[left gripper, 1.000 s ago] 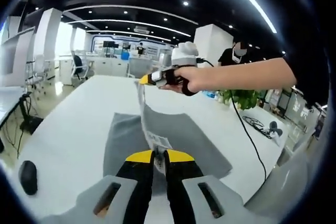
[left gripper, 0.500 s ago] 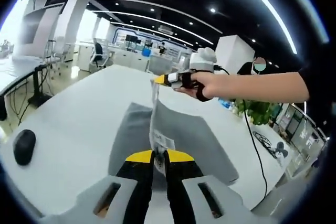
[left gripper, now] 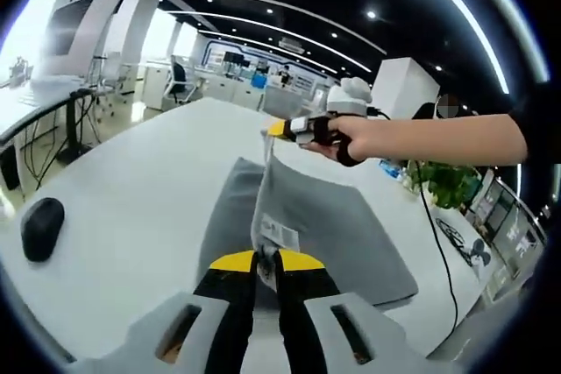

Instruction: Fold the towel on the table until its edges align and the towel forms a compact rectangular stack.

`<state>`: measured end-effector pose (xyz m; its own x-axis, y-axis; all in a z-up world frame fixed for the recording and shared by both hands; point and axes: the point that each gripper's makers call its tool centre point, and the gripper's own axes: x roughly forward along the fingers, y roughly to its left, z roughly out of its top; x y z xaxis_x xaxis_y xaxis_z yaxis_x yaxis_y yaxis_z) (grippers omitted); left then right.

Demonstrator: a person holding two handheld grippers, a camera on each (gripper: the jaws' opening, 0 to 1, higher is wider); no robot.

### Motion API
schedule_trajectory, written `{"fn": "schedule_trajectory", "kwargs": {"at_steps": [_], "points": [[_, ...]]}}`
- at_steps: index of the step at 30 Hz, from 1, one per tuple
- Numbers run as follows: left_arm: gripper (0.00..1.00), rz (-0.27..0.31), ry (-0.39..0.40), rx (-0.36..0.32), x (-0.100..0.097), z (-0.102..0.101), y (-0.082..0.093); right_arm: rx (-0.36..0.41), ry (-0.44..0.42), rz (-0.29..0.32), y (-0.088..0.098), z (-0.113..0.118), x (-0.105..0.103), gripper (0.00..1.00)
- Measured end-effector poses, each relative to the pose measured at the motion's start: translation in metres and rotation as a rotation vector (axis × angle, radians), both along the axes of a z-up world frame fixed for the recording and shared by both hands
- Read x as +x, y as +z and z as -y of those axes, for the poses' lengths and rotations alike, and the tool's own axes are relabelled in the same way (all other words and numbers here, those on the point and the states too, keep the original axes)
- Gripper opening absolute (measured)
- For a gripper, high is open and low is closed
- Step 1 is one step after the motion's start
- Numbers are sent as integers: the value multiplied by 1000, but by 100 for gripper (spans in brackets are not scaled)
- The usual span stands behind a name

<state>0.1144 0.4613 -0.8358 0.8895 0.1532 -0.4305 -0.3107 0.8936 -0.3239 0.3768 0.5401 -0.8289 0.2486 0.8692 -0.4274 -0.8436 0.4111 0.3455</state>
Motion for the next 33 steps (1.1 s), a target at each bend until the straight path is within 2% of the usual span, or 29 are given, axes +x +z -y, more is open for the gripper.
{"fn": "schedule_trajectory", "kwargs": {"at_steps": [4, 6, 8, 10, 14, 19, 23, 25, 33], "points": [[9, -34, 21, -16, -1, -3, -11, -10, -24, -26, -15, -5, -2, 0], [6, -93, 42, 7, -8, -9, -24, -14, -33, -15, -20, -9, -2, 0], [6, -92, 55, -15, -10, -12, -32, -17, -37, -16, -24, -11, -3, 0], [6, -67, 59, -27, -11, -13, -29, -11, -32, -17, -27, -16, -3, 0], [6, -87, 66, -31, -12, -18, -38, -28, -12, -7, -36, -22, -7, 0], [5, -105, 74, -26, -13, -19, -40, -55, 11, 18, -46, -25, -8, 0], [6, -129, 79, -37, -16, -19, -51, -66, 42, 42, -49, -26, -10, 0], [6, -138, 84, -45, -18, -21, -59, -69, 64, 34, -52, -28, -11, 0], [3, -158, 76, 12, -21, -30, -57, -68, 96, 43, -54, -28, -5, 2]]}}
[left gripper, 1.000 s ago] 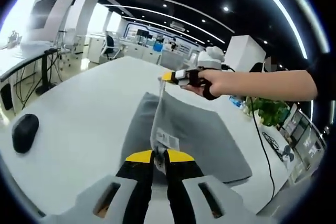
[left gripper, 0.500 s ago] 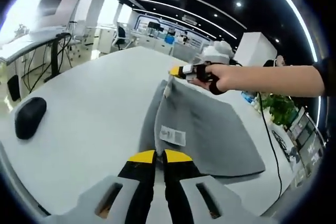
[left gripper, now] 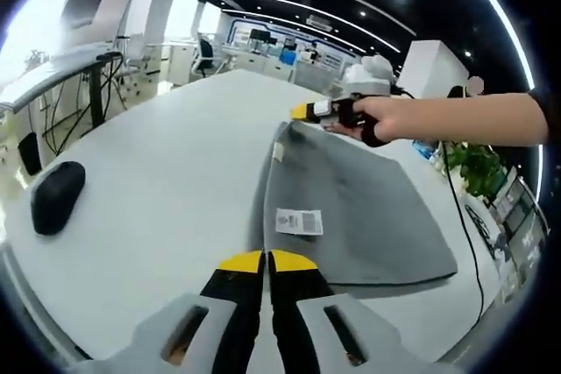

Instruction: Fold the towel on the table until its edges align and the towel forms a compact rectangular stack.

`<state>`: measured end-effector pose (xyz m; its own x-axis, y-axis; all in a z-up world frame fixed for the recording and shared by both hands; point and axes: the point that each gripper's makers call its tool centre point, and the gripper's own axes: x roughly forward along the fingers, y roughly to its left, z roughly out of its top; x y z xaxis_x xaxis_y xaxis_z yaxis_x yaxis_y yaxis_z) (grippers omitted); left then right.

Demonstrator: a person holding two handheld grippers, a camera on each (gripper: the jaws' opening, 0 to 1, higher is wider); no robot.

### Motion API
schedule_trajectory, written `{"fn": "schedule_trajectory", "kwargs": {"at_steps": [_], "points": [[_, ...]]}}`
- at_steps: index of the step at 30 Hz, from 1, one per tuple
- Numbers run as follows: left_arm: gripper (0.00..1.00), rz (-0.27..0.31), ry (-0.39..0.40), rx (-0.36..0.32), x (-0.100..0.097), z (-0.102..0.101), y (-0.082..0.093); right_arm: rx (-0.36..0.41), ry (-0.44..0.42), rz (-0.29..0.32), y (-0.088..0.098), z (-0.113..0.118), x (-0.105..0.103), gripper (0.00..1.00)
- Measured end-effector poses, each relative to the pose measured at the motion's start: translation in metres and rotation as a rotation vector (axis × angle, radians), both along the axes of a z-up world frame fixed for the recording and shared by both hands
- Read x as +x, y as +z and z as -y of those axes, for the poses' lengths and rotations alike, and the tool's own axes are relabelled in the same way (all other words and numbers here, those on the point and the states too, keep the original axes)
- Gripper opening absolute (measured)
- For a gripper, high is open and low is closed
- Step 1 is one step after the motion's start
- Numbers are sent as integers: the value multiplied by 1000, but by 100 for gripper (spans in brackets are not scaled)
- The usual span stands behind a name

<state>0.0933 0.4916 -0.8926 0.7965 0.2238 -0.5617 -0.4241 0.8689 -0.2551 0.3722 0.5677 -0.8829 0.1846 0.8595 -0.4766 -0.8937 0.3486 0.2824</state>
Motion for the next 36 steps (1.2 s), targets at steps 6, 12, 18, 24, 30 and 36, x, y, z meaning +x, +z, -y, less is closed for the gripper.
{"fn": "schedule_trajectory", "kwargs": {"at_steps": [6, 12, 18, 24, 30, 36], "points": [[10, -6, -3, 6, 2, -3, 1, 7, -1, -24, 3, 2, 1, 14], [19, -25, -22, 0, 3, -1, -2, 3, 5, -19, 9, 11, 1, 20], [22, -34, -37, 14, 3, -5, -2, -12, 23, 15, 15, 20, 0, 25], [26, -48, -50, 27, 2, -7, -1, -30, 14, 26, 18, 37, 3, 28], [30, -57, -68, 50, 4, -4, 2, -38, -4, 29, 22, 58, 10, 29], [36, -47, -119, 36, 14, 17, 7, -43, -28, 6, 25, 80, 18, 30]]}}
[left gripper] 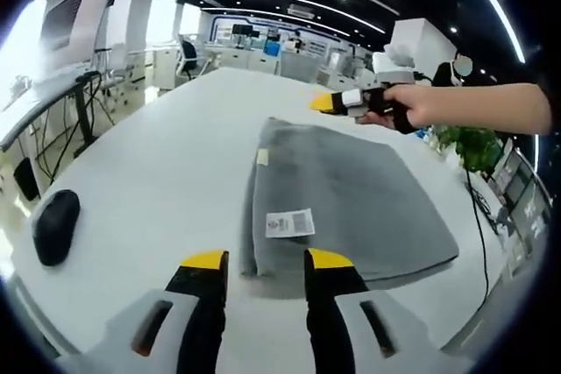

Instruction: Fold the towel on the table until its edges align and the towel forms a compact rectangular stack.

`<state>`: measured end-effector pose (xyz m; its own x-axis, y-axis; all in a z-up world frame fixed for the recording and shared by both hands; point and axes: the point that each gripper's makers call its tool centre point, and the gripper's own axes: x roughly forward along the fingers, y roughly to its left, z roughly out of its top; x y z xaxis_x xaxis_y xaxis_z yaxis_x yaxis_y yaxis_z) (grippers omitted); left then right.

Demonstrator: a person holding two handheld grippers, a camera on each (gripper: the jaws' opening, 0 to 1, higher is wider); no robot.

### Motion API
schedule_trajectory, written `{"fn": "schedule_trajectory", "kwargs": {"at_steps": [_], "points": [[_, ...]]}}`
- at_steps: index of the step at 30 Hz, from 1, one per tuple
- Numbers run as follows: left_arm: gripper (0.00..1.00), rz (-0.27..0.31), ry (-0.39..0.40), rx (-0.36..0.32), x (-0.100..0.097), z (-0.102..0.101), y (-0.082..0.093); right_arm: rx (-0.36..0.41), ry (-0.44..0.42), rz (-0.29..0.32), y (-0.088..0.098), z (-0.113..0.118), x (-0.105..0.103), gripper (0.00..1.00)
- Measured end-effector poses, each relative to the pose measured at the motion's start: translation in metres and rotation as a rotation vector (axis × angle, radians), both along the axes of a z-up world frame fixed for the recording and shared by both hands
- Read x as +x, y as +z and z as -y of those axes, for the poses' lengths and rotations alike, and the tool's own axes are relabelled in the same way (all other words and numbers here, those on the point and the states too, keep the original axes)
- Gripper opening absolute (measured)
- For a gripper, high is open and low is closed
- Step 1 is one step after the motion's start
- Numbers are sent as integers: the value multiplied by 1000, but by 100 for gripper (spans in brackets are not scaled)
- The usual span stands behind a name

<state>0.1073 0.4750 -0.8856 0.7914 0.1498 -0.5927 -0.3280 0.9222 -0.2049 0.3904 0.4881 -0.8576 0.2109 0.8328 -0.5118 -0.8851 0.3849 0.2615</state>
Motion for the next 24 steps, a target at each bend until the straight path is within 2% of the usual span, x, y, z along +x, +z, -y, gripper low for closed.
{"fn": "schedule_trajectory", "kwargs": {"at_steps": [10, 17, 19, 20, 24], "points": [[46, -9, -120, 10, 20, 40, 7, 15, -24, 13, 19, 32, 17, 31], [51, 20, -183, 40, 39, 66, 26, 16, -40, 19, 29, 61, 25, 31], [54, 23, -206, 28, 45, 76, 26, 48, -68, -25, 34, 67, 25, 31], [55, 28, -211, 26, 48, 79, 26, 56, -68, -27, 36, 71, 26, 32], [60, 40, -250, 33, 59, 105, 32, 39, -44, 2, 40, 80, 25, 33]]}}
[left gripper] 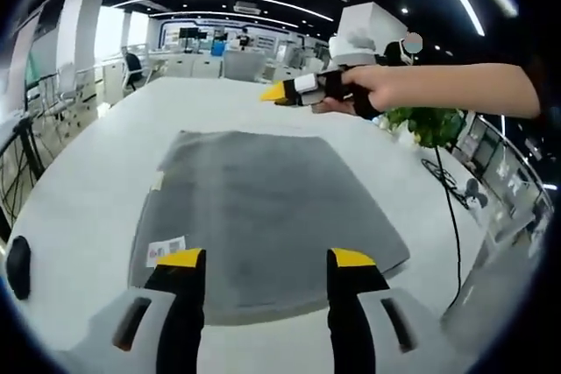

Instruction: Fold the towel on the table until its edges align and the towel forms a compact rectangular stack.

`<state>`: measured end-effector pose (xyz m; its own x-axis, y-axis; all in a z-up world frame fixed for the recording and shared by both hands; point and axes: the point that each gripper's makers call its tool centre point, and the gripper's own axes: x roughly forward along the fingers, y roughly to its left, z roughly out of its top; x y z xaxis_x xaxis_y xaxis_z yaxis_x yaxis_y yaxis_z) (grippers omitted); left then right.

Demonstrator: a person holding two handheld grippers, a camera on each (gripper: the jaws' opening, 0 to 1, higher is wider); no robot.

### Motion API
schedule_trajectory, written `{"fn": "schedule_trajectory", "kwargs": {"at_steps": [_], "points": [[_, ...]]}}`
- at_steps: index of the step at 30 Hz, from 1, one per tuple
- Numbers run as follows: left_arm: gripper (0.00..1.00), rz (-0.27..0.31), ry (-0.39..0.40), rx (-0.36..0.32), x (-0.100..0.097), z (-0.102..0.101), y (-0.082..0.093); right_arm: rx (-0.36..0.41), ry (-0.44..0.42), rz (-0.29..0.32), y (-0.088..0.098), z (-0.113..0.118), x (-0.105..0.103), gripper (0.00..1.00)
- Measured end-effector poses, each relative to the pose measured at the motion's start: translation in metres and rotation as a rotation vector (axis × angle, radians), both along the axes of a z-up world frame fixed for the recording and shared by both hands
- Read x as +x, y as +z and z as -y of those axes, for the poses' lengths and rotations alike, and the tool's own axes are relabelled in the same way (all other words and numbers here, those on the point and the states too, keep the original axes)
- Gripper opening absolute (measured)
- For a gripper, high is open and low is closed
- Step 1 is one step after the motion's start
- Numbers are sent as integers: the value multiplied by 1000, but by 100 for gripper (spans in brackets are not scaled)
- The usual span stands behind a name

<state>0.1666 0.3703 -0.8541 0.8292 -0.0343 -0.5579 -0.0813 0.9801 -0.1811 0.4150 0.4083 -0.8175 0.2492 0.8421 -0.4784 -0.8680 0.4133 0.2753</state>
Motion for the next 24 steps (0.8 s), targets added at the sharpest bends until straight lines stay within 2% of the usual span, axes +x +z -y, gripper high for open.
{"fn": "schedule_trajectory", "kwargs": {"at_steps": [3, 6, 10, 13, 17, 22, 24], "points": [[64, 13, -29, 4, 8, 18, 5, -4, -1, 0, 1, 11, 3, 34], [66, 3, -40, 36, 11, 28, 4, -20, 9, 3, 2, 23, 2, 35], [71, 4, -31, 12, 17, 41, 4, -43, 9, 11, 1, 42, 8, 35], [71, 7, -47, 7, 21, 51, 5, -49, 4, 4, 3, 53, 11, 35], [70, 12, -79, 1, 26, 65, 7, -57, 9, 33, 9, 65, 18, 35], [71, 12, -123, 24, 32, 81, 8, -59, -12, 30, 8, 81, 29, 35], [71, 29, -120, 41, 35, 82, 11, -59, -11, 33, 8, 87, 30, 35]]}}
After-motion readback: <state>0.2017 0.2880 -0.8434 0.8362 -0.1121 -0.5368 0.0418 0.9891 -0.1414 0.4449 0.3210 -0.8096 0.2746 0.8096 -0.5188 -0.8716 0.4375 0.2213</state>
